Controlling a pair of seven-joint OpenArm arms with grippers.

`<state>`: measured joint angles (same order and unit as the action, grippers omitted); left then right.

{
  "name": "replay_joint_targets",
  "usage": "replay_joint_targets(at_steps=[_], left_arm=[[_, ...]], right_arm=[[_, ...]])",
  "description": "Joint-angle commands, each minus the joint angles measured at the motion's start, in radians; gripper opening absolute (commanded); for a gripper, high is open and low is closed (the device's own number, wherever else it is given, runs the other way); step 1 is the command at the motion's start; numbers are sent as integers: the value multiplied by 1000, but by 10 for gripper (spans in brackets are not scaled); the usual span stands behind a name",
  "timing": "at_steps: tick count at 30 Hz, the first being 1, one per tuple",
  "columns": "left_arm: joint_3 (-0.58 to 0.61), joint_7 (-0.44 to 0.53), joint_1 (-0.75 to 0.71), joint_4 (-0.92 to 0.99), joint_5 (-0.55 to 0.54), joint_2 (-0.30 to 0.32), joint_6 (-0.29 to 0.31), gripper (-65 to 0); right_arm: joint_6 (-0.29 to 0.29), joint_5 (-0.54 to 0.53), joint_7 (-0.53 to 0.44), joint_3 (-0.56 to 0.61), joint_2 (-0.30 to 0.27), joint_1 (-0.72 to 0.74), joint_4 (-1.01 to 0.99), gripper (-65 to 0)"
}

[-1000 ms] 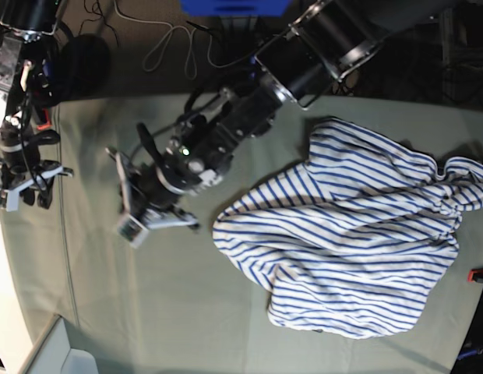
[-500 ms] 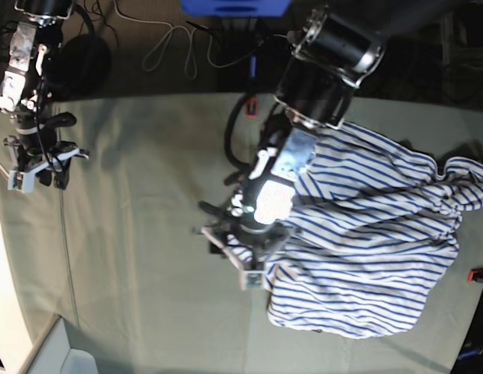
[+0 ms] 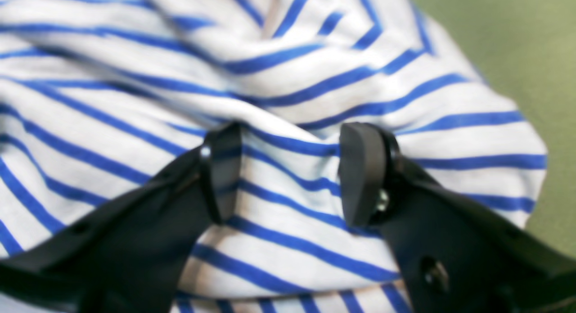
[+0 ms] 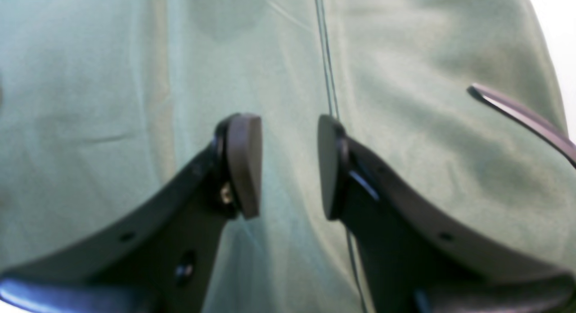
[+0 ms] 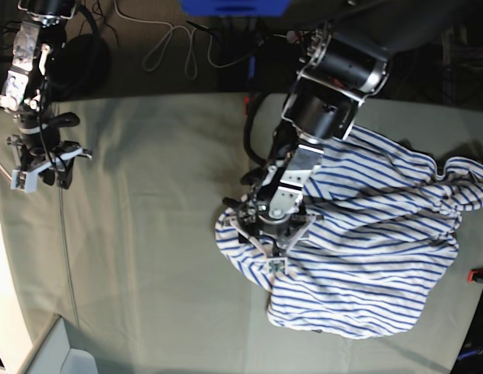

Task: Layout the t-shirt on the table in an organized manner, then fold the t-shirt properly
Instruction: 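Drag the shirt with the left gripper toward the right gripper, then grasp a shirt edge with the right gripper while left holds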

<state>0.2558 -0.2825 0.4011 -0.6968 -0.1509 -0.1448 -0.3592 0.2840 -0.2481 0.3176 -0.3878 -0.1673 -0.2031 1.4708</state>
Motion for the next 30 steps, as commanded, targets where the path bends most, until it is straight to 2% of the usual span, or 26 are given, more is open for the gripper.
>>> replay_joint_targets(at_steps=[1,4,6,9,13,15,17,19,23,27,30], left_arm=[[1,18,23,-39,7,-12,-2,-313],[-6,18,-60,-177,7,-12,-1,-313],[-3,18,-115,-314,7,-11,-1,-313],[-6,16,-198,-504,7,26,-1,-313],[-37,16,-317,-713,7,123,-4,-313],[-75,16,-365,-757,7,158,-2,-313],[-120,16,-411,-771,7,192,-2,-313],[-174,16,-466,-777,6,219,-1,-313],[-278,18,-551,-849,6,228,1,-313],[-326,18,-588,-886,6,228,1,-313],[-332,18,-621,-904,6,224,1,-313]], right_arm=[[8,-9,-25,-3,-10,14,18,-432],[8,-12,-25,19,-10,35,18,-432],[8,-12,-24,80,-13,60,17,-432],[8,-12,-24,181,-11,89,17,-432],[10,-13,-24,385,-8,159,3,-431],[10,-15,-24,484,5,215,-43,-431],[10,-15,-24,534,31,270,-106,-428],[10,-15,-24,563,59,328,-198,-391],[10,-13,-24,568,114,423,-364,-306],[13,-13,-30,573,151,508,-500,-297],[60,-13,-33,571,171,560,-580,-298]])
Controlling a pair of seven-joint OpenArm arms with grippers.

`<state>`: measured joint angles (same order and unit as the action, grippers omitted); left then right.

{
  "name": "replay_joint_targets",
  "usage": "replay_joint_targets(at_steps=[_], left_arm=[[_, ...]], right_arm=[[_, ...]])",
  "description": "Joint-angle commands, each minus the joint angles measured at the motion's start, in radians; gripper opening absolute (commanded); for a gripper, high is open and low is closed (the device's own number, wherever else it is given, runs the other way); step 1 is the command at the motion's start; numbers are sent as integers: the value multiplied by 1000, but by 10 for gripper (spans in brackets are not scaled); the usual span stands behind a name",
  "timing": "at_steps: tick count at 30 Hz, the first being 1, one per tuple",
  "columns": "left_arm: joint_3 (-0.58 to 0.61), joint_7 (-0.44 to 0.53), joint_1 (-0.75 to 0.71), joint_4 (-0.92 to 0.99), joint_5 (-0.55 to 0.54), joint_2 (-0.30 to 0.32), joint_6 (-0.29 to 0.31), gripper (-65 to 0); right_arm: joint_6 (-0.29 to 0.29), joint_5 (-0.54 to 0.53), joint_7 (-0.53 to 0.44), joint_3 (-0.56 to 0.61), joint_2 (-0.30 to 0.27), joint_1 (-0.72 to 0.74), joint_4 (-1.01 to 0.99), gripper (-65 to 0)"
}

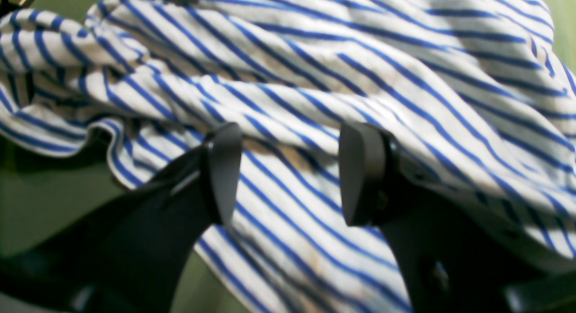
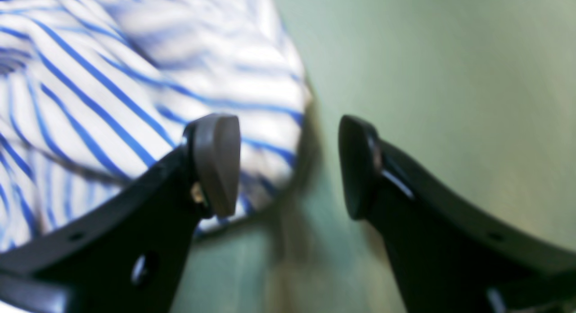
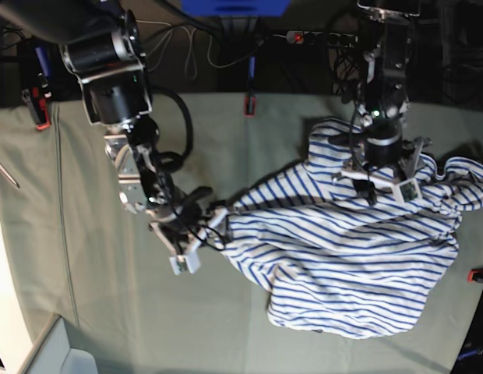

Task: Layout the t-shirt on the table in an organized manner, then fold the t-shirt properly
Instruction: 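Grasp a shirt edge with the right gripper while left holds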

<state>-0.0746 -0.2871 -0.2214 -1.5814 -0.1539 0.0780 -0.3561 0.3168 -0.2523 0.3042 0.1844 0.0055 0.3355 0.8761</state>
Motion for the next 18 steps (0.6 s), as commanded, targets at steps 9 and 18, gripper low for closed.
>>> replay_joint_targets(at_steps=[9,18], left_arm=[[45,22,-120,-24,9,-2,-4,-313],[46,22,-244,-63,9,-4,-10,-313]], right_arm=[[52,-9,-24,-4,15,127,-142,-298],[52,-5,-107,-1,15,115,-143,-298]])
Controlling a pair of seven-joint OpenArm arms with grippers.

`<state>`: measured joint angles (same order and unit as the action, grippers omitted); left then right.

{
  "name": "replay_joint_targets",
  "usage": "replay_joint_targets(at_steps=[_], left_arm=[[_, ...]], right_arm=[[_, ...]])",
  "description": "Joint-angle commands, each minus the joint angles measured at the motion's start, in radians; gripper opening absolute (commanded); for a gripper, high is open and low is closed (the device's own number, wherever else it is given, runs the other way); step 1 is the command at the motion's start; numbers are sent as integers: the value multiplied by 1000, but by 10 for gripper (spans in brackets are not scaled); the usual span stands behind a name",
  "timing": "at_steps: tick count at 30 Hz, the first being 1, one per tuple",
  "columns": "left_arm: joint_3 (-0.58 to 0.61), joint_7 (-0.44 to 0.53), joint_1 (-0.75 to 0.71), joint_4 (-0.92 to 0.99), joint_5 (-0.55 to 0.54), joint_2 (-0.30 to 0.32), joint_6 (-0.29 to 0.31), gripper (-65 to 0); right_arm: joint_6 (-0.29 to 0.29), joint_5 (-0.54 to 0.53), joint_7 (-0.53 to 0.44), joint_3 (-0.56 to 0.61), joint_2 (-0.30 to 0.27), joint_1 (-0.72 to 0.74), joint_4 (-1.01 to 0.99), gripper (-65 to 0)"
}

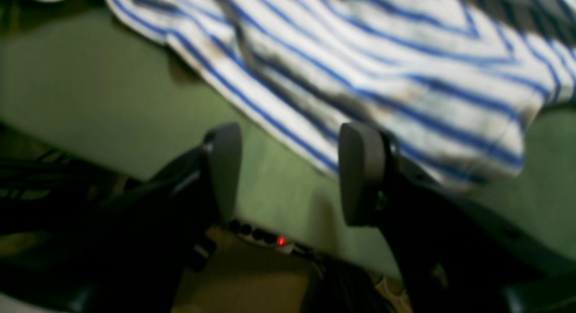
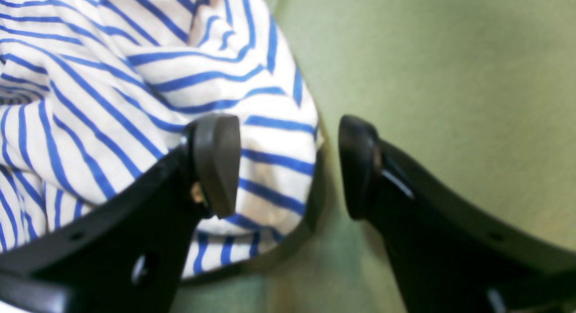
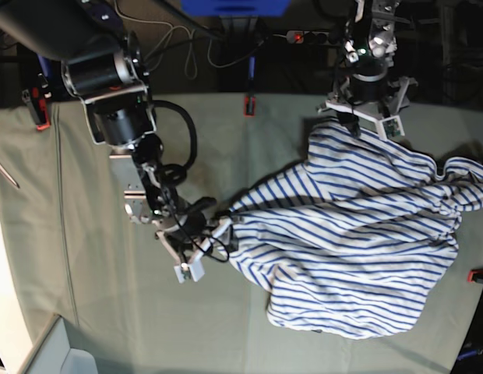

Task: Layout the t-shirt on the table in an organized manner, then fold the t-shirt properly
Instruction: 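Grasp a shirt edge with the right gripper while left holds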

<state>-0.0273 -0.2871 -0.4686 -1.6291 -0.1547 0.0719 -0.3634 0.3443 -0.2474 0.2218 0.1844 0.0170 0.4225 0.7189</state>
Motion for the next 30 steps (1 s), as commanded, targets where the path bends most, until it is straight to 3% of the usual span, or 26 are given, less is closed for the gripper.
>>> replay_joint_targets(at_steps=[1,9,16,23,25,29,30], left_arm=[[-1,22,6,0,10,3,-3,-313],[-1,22,112,134,-104,-16,0,-313],[-1,25,133,203,-124,-13,2,-313],[-1,25,130,198,-128,10,0,-313],[-1,25,132,198,-128,13,0,-313],[-1,25,132,192,-125,13,0,-313],[-1,24,132,191,-124,13,0,-313]], right_arm=[[25,-10,-25,-1,4,25,14,-298],[25,-13,-25,-1,4,22,14,-306],[26,-14,-25,-3,37,20,14,-464],[26,-11,-22,-1,59,8,12,-440],[26,-10,-14,-1,59,6,11,-487],[26,-14,-22,-3,54,17,-88,-649],[26,-14,-23,-4,53,32,-115,-650]])
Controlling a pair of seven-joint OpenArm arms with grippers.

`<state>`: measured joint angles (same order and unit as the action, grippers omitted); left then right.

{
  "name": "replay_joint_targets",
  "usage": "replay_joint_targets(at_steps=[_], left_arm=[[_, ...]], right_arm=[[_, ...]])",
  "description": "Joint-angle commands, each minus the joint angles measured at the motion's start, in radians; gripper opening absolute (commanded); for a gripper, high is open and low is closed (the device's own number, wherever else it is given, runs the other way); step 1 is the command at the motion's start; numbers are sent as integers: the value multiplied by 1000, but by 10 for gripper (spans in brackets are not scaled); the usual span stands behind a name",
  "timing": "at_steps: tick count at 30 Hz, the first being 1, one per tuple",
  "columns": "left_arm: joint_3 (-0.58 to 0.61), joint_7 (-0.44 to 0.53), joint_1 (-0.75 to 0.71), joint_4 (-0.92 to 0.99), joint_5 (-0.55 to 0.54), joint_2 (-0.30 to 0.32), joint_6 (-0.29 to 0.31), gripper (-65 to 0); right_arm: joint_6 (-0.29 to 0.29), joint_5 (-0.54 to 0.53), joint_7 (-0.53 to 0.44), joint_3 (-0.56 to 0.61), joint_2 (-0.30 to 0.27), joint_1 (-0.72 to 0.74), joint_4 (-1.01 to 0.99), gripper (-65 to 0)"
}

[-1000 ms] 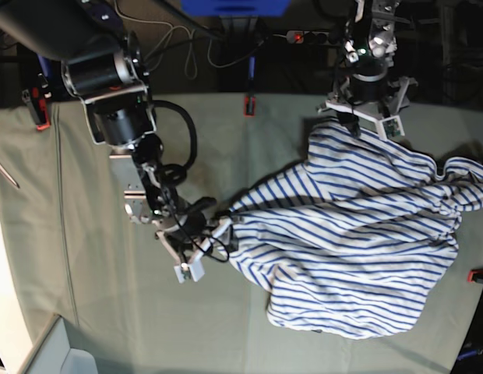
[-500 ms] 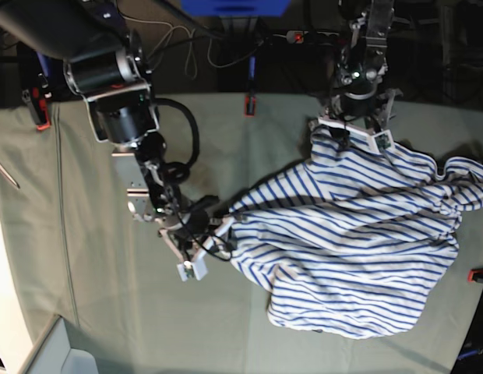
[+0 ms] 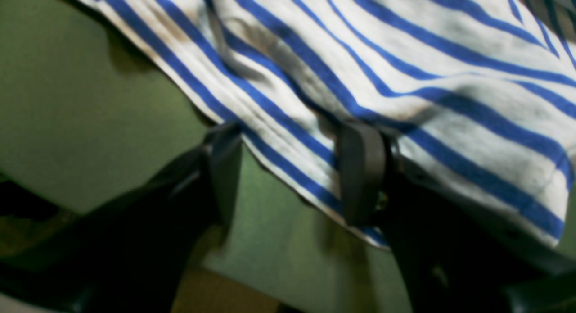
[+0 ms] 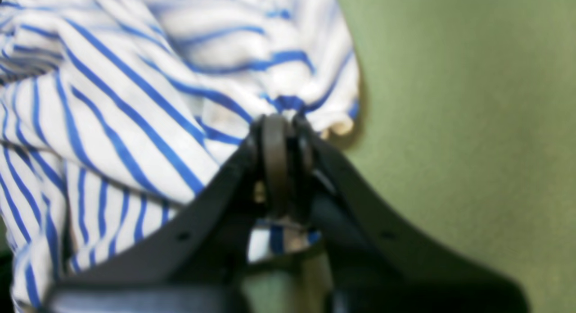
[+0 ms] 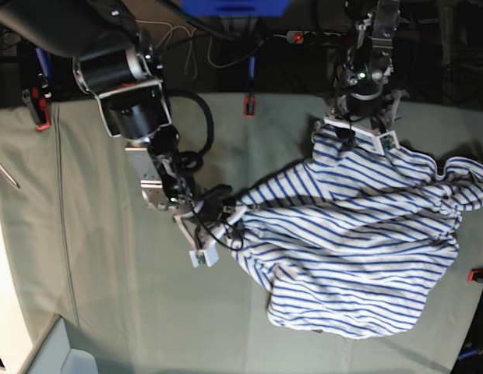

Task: Layout the t-shirt on the table in an organized manner, then fold the t-shirt properly
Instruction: 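Grasp a shirt edge with the right gripper while left holds, then pull the shirt apart with both grippers to spread it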

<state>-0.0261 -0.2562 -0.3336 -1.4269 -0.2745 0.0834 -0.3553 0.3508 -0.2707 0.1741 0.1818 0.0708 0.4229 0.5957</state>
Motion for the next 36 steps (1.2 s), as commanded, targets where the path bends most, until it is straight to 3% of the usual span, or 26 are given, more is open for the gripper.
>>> replay_joint_targets(at_steps=[1,6,10,14,18,21,23,26,31,36], left_arm=[[-2,-7,-3,-12,-4,2,-8,-313],[-2,-7,0,-12,-6,2,-6,-313],[-2,-7,-2,-13,-6,2,-6,-313],[-2,-7,-5,-13,-9,2,-6,-313],[-2,-7,-3,-13,-9,2,-4,-313],[-1,-7,-3,-13,-9,2,-4,-313],[-1,-7,-2,-13,-9,2,-4,-313],[-1,-7,-3,-13,-9,2,-4,-313],[-1,-4,-2,-13,-10,2,-4,-313],[-1,-4,-3,-45,-10,2,-4,-313]], right_arm=[[20,9,26,-3,-2,40,-12,-650],[20,8,28,-41,-35,37,-20,-650],[20,8,25,-158,-78,20,-1,-650],[20,8,34,-273,-105,-89,211,-650],[20,8,69,-291,-107,-195,435,-650],[20,9,115,-287,-95,-212,485,-648],[20,14,146,-250,-76,-197,470,-598],[20,14,184,-129,-76,-143,399,-465],[20,8,138,-57,-50,-55,235,-263],[18,9,43,-57,-38,-11,120,-214]])
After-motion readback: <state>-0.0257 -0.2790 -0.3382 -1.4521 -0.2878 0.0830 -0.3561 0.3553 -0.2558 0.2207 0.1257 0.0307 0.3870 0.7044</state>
